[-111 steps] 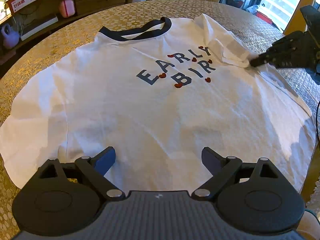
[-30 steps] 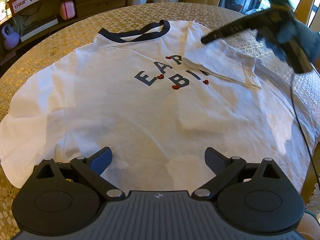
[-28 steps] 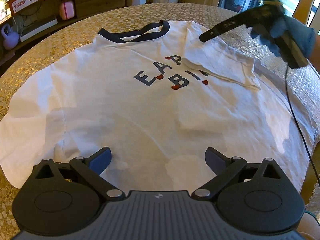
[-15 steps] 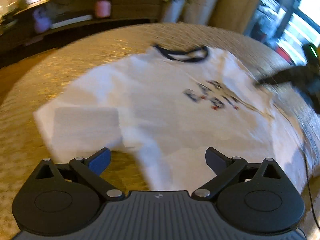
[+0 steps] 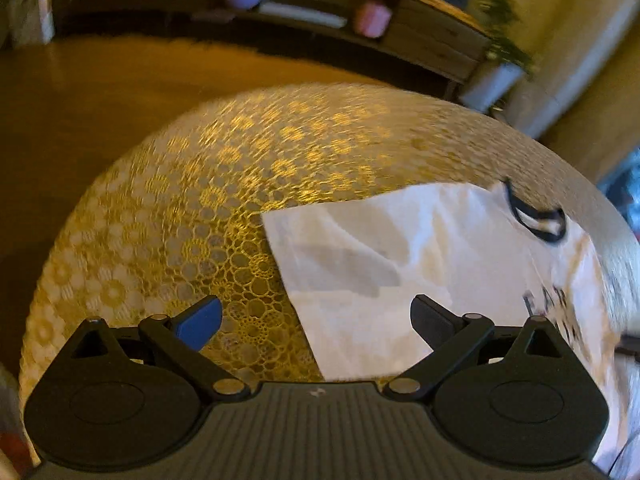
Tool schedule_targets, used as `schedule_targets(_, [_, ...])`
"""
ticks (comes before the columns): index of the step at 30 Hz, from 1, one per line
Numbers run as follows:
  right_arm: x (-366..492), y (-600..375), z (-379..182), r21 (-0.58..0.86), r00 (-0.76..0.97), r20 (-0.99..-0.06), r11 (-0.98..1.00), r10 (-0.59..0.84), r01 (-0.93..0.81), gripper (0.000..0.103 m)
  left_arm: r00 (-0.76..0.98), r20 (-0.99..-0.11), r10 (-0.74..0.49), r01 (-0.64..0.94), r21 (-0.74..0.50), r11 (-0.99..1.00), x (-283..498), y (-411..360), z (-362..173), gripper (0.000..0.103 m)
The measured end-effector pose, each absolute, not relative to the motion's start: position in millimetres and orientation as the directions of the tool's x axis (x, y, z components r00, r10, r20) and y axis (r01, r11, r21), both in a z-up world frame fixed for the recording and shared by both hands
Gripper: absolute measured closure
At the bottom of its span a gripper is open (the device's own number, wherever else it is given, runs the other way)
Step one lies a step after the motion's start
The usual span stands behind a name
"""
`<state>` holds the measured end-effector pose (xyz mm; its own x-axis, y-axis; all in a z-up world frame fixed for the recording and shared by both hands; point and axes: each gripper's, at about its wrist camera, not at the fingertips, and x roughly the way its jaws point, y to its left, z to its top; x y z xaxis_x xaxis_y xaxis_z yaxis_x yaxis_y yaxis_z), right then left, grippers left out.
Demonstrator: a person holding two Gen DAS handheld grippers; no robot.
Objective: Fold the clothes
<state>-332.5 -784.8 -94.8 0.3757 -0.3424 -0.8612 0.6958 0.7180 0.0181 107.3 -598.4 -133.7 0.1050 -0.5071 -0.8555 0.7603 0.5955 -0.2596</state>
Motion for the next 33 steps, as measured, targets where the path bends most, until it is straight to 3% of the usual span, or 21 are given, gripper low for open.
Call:
schedule_targets(1, [-330.7, -784.7, -96.0, 0.014, 0.374, -0.861, 0.719, -0.344, 0.694, 0.0, 0.084, -0.865, -0.496, 0.746, -0.275, 0.606, 108.2, -602.0, -138.6, 0.029])
schedule_targets(2, [-328.8, -784.7, -97.3, 0.01, 0.372, -0.862, 0.721, -0.346, 0.693, 0.0, 0.068, -0.87, -0.488, 0.737, -0.285, 0.612, 107.8, -604.7, -142.2, 0.035])
schedule_targets(7, [-324.8, -784.5, -100.8, -0.003, 0.371, -0.859, 0.728, -0.353, 0.685, 0.0, 0.079, -0.878, -0.472, 0.744, -0.263, 0.614, 96.8, -615.4, -146.9, 0.046])
schedule_targets(8, [-324.2, -784.1, -101.5, -0.006, 0.369, -0.859, 0.729, -0.354, 0.685, 0.0, 0.081, -0.878, -0.472, 0.746, -0.26, 0.613, 95.0, -617.5, -147.0, 0.053])
schedule_targets(9, [-324.0, -783.8, -102.5, -0.006, 0.369, -0.86, 0.73, -0.352, 0.683, 0.0, 0.089, -0.88, -0.467, 0.749, -0.25, 0.613, 92.2, -619.9, -146.4, 0.073])
schedule_targets(10, [-323.7, -783.5, -103.4, -0.007, 0.368, -0.861, 0.731, -0.351, 0.682, 0.0, 0.101, -0.884, -0.457, 0.754, -0.232, 0.615, 89.2, -622.6, -145.9, 0.085])
schedule_targets(13, [-323.6, -782.4, -107.2, -0.014, 0.363, -0.863, 0.735, -0.351, 0.678, 0.0, 0.137, -0.879, -0.458, 0.768, -0.198, 0.609, 82.5, -625.9, -142.0, 0.098])
schedule_targets(23, [-325.1, -779.2, -112.6, 0.005, 0.39, -0.851, 0.736, -0.353, 0.677, 0.0, 0.141, -0.808, -0.572, 0.898, -0.139, 0.417, 14.9, -667.8, -90.0, 0.101])
schedule_targets(33, [-326.0, -777.8, -114.7, 0.008, 0.404, -0.841, 0.738, -0.36, 0.674, 0.0, -0.051, -0.832, -0.553, 0.98, -0.148, 0.132, -99.0, -733.4, -118.7, 0.101])
